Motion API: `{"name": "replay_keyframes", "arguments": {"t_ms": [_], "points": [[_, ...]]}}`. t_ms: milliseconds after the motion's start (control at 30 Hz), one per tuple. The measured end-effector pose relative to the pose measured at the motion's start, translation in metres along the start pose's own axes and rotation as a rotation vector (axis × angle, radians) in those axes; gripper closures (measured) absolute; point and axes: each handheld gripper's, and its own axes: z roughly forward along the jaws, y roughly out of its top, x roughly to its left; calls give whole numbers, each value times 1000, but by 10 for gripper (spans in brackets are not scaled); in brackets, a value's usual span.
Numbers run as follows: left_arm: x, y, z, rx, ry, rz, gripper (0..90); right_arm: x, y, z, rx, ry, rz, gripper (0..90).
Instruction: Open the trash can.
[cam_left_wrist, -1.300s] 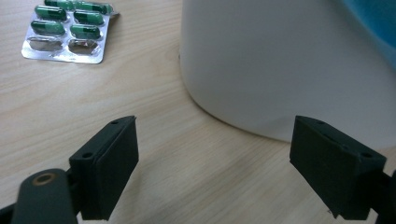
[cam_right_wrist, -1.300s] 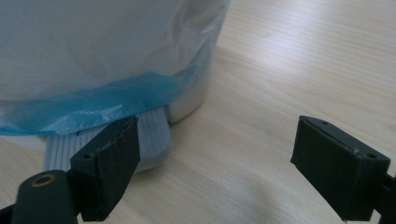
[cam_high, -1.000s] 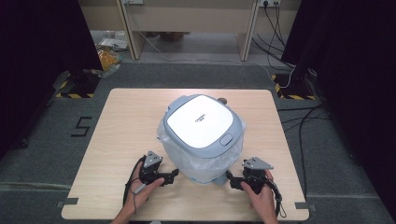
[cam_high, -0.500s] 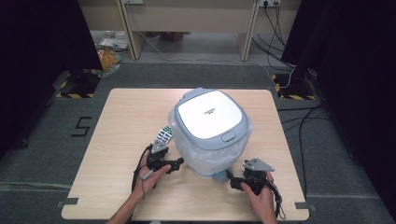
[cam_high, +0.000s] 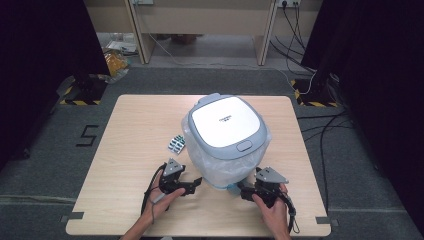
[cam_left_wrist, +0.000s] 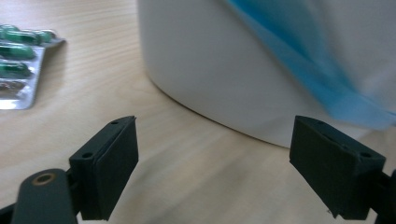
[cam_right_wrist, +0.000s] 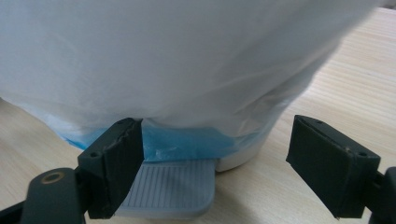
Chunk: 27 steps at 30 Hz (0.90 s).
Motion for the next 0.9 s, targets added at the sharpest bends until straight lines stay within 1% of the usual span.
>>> {"name": "replay_keyframes", "arguments": {"t_ms": [67,100,133,200,300,367,400,467,500,600,633,700,733,767,800,833,900], "points": [[-3,0,0,-4,-5,2,153,3,0,3,5,14,-1,185],[-3,0,1,-8,-5,4,154,6,-1,5,5,10,-1,166],[-4,0,0,-8,-6,6,154,7,-1,7,9,-8,-21,158],[-5,0,0,-10,-10,5,154,9,0,9,7,-17,-23,151],[-4,-2,-2,-12,-13,5,154,11,2,16,6,-13,12,145],[-3,-2,-3,-15,-7,-3,154,12,4,22,-3,-3,47,140],[-3,-2,-3,-15,-7,-3,155,13,5,25,-2,-5,57,139],[0,-2,-3,-15,-1,0,156,16,8,30,-9,-19,62,137],[1,-1,-3,-15,0,1,156,18,10,32,-5,-30,71,135],[3,-1,-3,-14,9,5,156,20,15,39,-3,-62,76,137],[4,-1,-3,-14,9,5,157,21,16,41,-2,-66,81,138],[7,-1,-4,-15,20,8,156,21,18,46,-6,-67,106,138],[7,-1,-4,-15,20,8,157,21,18,46,-6,-67,106,138],[8,-1,-5,-14,26,10,157,21,19,50,-13,-70,131,138],[10,-1,-6,-13,31,12,157,21,19,51,-13,-71,136,139],[14,-1,-9,-10,39,8,157,21,20,53,-19,-70,137,139],[17,-1,-10,-4,41,8,157,21,20,54,-22,-73,134,141]]}}
